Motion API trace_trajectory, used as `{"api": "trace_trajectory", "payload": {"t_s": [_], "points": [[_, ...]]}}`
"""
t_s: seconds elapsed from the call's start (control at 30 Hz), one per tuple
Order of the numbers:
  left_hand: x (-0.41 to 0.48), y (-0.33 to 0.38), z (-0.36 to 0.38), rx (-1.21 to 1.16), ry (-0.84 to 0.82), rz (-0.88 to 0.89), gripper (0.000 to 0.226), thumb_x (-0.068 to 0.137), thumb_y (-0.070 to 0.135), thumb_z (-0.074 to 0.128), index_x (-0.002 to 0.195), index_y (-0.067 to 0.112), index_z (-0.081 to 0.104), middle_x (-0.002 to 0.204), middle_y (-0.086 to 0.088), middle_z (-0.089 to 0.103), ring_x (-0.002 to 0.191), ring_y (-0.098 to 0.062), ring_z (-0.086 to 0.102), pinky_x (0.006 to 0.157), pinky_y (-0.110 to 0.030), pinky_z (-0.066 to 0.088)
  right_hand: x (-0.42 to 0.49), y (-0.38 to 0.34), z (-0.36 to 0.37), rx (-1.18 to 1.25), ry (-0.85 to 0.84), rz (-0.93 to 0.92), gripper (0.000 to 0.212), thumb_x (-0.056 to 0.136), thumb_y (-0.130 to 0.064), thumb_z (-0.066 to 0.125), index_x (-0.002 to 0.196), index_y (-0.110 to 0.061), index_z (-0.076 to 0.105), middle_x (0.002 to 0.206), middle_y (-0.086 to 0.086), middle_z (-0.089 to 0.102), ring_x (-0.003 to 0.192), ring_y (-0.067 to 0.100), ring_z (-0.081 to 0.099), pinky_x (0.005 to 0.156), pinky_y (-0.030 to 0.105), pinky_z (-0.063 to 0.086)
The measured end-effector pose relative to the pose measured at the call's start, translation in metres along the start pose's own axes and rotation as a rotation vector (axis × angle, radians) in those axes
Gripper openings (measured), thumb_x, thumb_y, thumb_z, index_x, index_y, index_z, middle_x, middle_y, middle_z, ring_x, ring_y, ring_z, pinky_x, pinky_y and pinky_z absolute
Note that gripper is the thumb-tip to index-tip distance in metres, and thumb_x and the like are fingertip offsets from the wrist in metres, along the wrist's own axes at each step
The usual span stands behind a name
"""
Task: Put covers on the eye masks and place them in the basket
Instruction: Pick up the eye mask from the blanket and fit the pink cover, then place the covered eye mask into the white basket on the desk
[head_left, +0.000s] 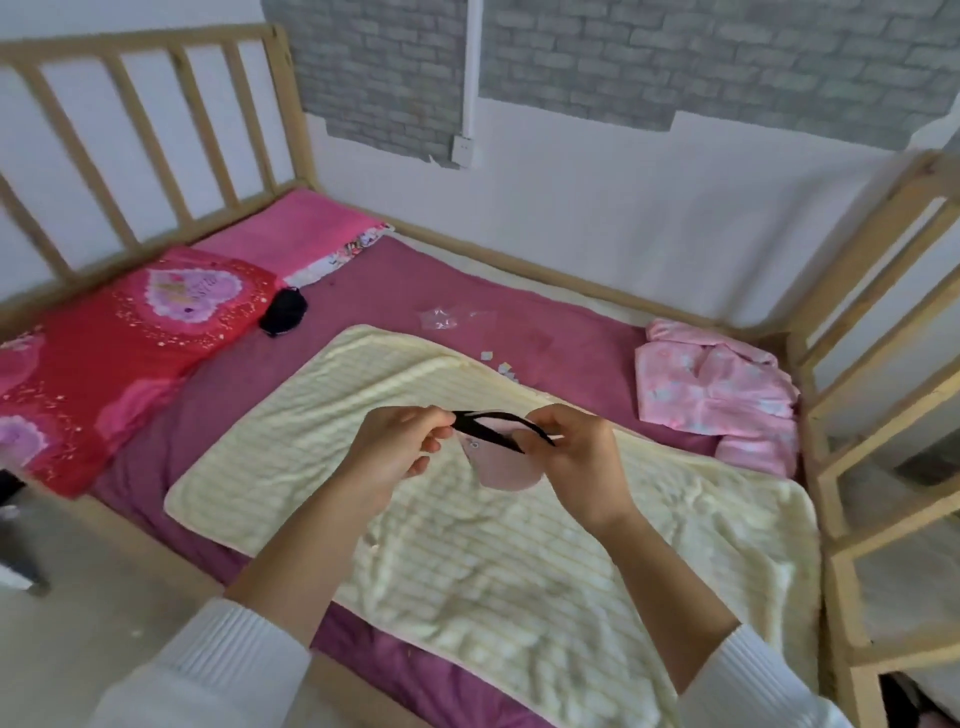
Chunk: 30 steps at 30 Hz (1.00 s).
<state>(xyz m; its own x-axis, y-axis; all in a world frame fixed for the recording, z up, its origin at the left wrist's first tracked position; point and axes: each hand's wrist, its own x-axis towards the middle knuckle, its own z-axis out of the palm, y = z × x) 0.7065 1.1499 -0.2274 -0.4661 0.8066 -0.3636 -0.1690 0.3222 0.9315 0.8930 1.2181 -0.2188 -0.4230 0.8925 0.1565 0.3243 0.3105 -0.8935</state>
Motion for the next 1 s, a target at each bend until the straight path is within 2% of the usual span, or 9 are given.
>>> {"api": "trace_trajectory", "payload": {"t_s": [0.1, 0.2, 0.4, 0.47, 0.57, 0.7, 0.8, 0.87, 1.0], "points": [[-0.008, -0.008, -0.072, -0.164, 0.05, -0.048, 0.013, 0.069, 0.029, 0.073, 0.064, 0.017, 0.074, 0.064, 0.006, 0.07, 0.053, -0.003, 0.059, 0.052, -0.022, 0.048, -0.004, -0.031, 0.065, 0.094, 0.028, 0.015, 0.007, 0.079, -0.012, 0.072, 0.072, -0.012, 0.071, 0.072, -0.004, 0.07, 0.071, 0.011, 0.064, 0.062, 0.018, 0.049], [-0.018, -0.02, -0.16, -0.28, 0.064, -0.083, 0.011, 0.071, 0.027, 0.072, 0.067, 0.017, 0.071, 0.062, 0.007, 0.066, 0.051, -0.002, 0.057, 0.052, -0.021, 0.047, -0.011, -0.067, 0.139, 0.206, 0.03, 0.051, 0.01, 0.077, -0.011, 0.075, 0.069, -0.01, 0.071, 0.067, 0.004, 0.07, 0.065, 0.016, 0.064, 0.063, 0.03, 0.052], [-0.055, -0.033, -0.342, -0.297, 0.183, -0.107, 0.017, 0.068, 0.026, 0.076, 0.054, 0.017, 0.075, 0.058, 0.006, 0.068, 0.048, -0.003, 0.056, 0.051, -0.018, 0.047, -0.027, -0.151, 0.305, 0.459, -0.206, 0.129, 0.005, 0.078, -0.008, 0.074, 0.075, -0.005, 0.072, 0.072, 0.007, 0.071, 0.069, 0.019, 0.066, 0.068, 0.035, 0.057], [-0.067, -0.035, -0.396, -0.273, 0.253, -0.115, 0.016, 0.074, 0.022, 0.074, 0.059, 0.016, 0.074, 0.058, 0.004, 0.067, 0.046, -0.005, 0.055, 0.052, -0.02, 0.045, -0.028, -0.178, 0.353, 0.53, -0.32, 0.159, 0.003, 0.078, -0.008, 0.074, 0.076, -0.006, 0.072, 0.073, 0.006, 0.071, 0.072, 0.018, 0.067, 0.067, 0.033, 0.057], [-0.079, -0.035, -0.464, -0.266, 0.39, -0.109, 0.031, 0.079, 0.018, 0.068, 0.048, 0.016, 0.066, 0.062, -0.003, 0.059, 0.049, -0.012, 0.046, 0.055, -0.025, 0.035, -0.027, -0.217, 0.422, 0.613, -0.474, 0.201, 0.006, 0.079, -0.007, 0.073, 0.075, -0.011, 0.072, 0.067, 0.0, 0.069, 0.066, 0.014, 0.065, 0.061, 0.027, 0.054], [-0.093, -0.034, -0.543, -0.4, 0.563, -0.1, 0.006, 0.082, 0.017, 0.067, 0.081, 0.011, 0.067, 0.085, -0.006, 0.065, 0.076, -0.017, 0.06, 0.061, -0.027, 0.043, -0.021, -0.262, 0.518, 0.674, -0.597, 0.264, 0.006, 0.08, -0.005, 0.071, 0.086, -0.006, 0.07, 0.067, -0.001, 0.068, 0.058, 0.01, 0.061, 0.055, 0.021, 0.051], [-0.099, -0.041, -0.602, -0.52, 0.602, -0.063, 0.021, 0.087, 0.016, 0.063, 0.105, 0.004, 0.065, 0.091, -0.009, 0.068, 0.077, -0.019, 0.064, 0.063, -0.031, 0.048, -0.017, -0.288, 0.589, 0.661, -0.676, 0.3, 0.008, 0.081, -0.005, 0.07, 0.089, -0.006, 0.069, 0.074, 0.003, 0.068, 0.063, 0.012, 0.061, 0.056, 0.023, 0.051], [-0.1, -0.048, -0.642, -0.535, 0.627, -0.044, 0.024, 0.087, 0.018, 0.063, 0.106, 0.003, 0.066, 0.098, -0.011, 0.07, 0.081, -0.02, 0.066, 0.066, -0.032, 0.051, -0.014, -0.303, 0.638, 0.632, -0.716, 0.282, 0.007, 0.082, -0.005, 0.069, 0.089, -0.006, 0.068, 0.077, 0.006, 0.066, 0.066, 0.015, 0.059, 0.058, 0.027, 0.049], [-0.084, -0.063, -0.738, -0.569, 0.71, 0.0, 0.011, 0.086, 0.016, 0.062, 0.09, 0.01, 0.069, 0.094, -0.007, 0.072, 0.086, -0.021, 0.066, 0.088, -0.04, 0.051, 0.007, -0.336, 0.736, 0.469, -0.886, 0.179, 0.013, 0.086, -0.01, 0.067, 0.099, -0.007, 0.068, 0.087, 0.008, 0.069, 0.075, 0.018, 0.062, 0.063, 0.026, 0.055]]}}
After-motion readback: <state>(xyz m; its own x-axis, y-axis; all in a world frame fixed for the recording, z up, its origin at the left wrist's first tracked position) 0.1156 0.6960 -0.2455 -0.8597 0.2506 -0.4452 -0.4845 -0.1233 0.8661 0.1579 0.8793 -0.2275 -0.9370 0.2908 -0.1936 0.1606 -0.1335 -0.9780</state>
